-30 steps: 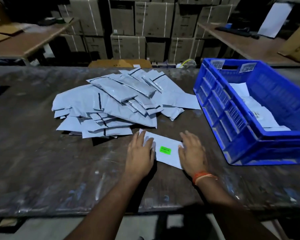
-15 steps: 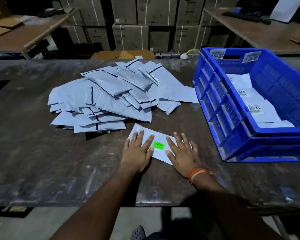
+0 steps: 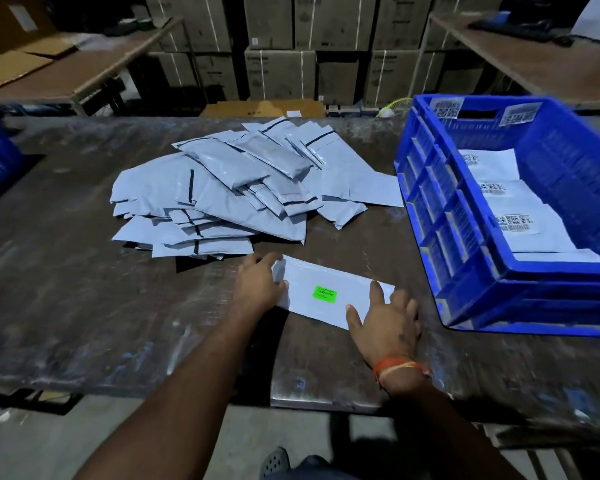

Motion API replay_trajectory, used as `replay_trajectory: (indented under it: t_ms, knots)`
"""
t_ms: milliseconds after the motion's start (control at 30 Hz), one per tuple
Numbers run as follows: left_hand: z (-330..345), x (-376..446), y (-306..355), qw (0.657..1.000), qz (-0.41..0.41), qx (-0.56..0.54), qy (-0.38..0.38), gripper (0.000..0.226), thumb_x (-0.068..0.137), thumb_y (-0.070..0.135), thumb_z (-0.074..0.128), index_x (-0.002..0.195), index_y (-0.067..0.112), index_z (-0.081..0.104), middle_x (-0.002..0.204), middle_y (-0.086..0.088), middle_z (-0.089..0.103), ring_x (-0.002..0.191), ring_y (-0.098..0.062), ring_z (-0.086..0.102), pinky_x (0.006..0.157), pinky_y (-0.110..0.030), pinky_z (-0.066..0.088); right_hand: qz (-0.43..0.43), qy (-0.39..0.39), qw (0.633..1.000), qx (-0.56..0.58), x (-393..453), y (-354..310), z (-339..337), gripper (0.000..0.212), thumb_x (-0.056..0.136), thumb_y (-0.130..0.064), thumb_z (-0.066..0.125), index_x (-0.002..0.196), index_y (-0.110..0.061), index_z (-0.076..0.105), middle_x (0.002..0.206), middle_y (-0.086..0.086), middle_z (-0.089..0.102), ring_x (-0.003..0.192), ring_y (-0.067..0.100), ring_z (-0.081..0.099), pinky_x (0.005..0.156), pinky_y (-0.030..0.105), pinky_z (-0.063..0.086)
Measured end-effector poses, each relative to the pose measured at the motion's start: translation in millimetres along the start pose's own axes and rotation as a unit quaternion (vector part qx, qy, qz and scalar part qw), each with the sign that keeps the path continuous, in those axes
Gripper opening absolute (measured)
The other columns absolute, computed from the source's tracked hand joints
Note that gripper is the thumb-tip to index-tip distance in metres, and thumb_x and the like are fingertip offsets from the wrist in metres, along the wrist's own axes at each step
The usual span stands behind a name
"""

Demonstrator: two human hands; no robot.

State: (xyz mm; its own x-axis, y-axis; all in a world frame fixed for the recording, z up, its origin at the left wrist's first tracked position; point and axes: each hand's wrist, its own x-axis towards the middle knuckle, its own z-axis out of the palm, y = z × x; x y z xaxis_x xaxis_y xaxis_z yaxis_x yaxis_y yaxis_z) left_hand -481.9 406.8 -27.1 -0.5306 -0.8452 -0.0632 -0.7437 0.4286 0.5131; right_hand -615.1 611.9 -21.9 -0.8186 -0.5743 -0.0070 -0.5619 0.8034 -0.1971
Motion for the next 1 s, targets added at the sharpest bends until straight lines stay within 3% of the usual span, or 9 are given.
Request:
replay_trajectory:
  t_ms: [167,300,367,433,500,633,800,900,1000]
  knots:
    - [-3,-9,-6,1.000,-0.003,-0.005,-0.007,0.038,0.084,0.010,0.069,0.117,0.028,0.069,0.130,-0.005,0.048,0.113,-0.024,0.058,0.086,-0.015,0.035,-0.053,-0.011,0.997,0.062,9,11,1,0.061,0.089,-0.050,0.056,0.146,-0.032,0.042,0.127,0.007,0.042,0.119,0.030,0.039,0.098,0.042,0.045]
    - [-6,-32,2,0.991,-0.034,0.112,0.069,0.031,0.091,0.024,0.060,0.122,0.027,0.065,0.142,-0.010,0.045,0.120,-0.032,0.051,0.096,-0.038,0.046,-0.074,0.011,0.996,0.055,12,11,4,0.054,0.090,-0.044,0.055,0.142,-0.029,0.050,0.135,0.006,0.043,0.125,0.028,0.038,0.101,0.043,0.041]
    - [1,-39,11,0.981,0.073,0.139,0.116,0.037,0.093,0.030,0.058,0.129,0.022,0.061,0.148,-0.012,0.043,0.129,-0.035,0.045,0.100,-0.045,0.045,-0.117,0.029,0.991,0.054,11,3,7,0.056,0.093,-0.043,0.052,0.146,-0.027,0.046,0.149,0.008,0.038,0.136,0.030,0.033,0.104,0.048,0.036]
    - [10,-36,17,0.969,0.191,0.132,0.082,0.045,0.096,0.034,0.051,0.138,0.018,0.056,0.154,-0.013,0.040,0.138,-0.034,0.039,0.109,-0.045,0.040,-0.159,0.038,0.985,0.054,11,-9,10,0.059,0.094,-0.043,0.045,0.150,-0.025,0.041,0.159,0.010,0.031,0.147,0.030,0.026,0.107,0.050,0.034]
    - [21,-31,21,0.964,0.228,0.133,0.017,0.052,0.100,0.040,0.037,0.146,0.018,0.048,0.159,-0.011,0.033,0.145,-0.032,0.030,0.114,-0.047,0.035,-0.179,0.019,0.983,0.025,13,-18,16,0.062,0.093,-0.047,0.032,0.151,-0.025,0.038,0.161,0.010,0.028,0.150,0.030,0.022,0.109,0.050,0.032]
    - [37,-38,12,0.965,0.179,0.179,-0.061,0.064,0.098,0.056,0.008,0.158,0.037,0.021,0.169,-0.003,0.009,0.154,-0.031,0.009,0.122,-0.050,0.017,-0.186,-0.018,0.982,-0.016,13,-9,28,0.068,0.093,-0.055,0.015,0.152,-0.031,0.039,0.162,0.004,0.028,0.151,0.028,0.019,0.112,0.053,0.026]
    - [30,-45,-3,0.977,0.107,0.186,-0.017,0.053,0.105,0.052,0.017,0.157,0.049,0.010,0.169,0.001,0.003,0.155,-0.029,-0.002,0.121,-0.054,0.006,-0.117,-0.006,0.993,-0.012,8,16,24,0.062,0.094,-0.055,0.021,0.149,-0.033,0.042,0.160,0.007,0.031,0.148,0.034,0.024,0.111,0.054,0.025]
    - [22,-44,0,0.984,0.045,0.174,-0.012,0.050,0.104,0.049,0.028,0.154,0.049,0.021,0.167,-0.007,0.009,0.153,-0.031,0.005,0.120,-0.055,0.011,-0.081,-0.035,0.996,-0.019,9,28,17,0.059,0.100,-0.052,0.033,0.155,-0.032,0.028,0.164,0.010,0.016,0.150,0.031,0.014,0.114,0.050,0.023]
    - [14,-42,13,0.991,-0.004,0.131,0.028,0.041,0.097,0.042,0.050,0.137,0.037,0.047,0.149,-0.010,0.035,0.138,-0.032,0.032,0.108,-0.050,0.035,-0.043,-0.028,0.999,-0.005,7,24,-1,0.062,0.095,-0.053,0.045,0.151,-0.030,0.032,0.148,0.013,0.032,0.136,0.032,0.026,0.104,0.047,0.035]
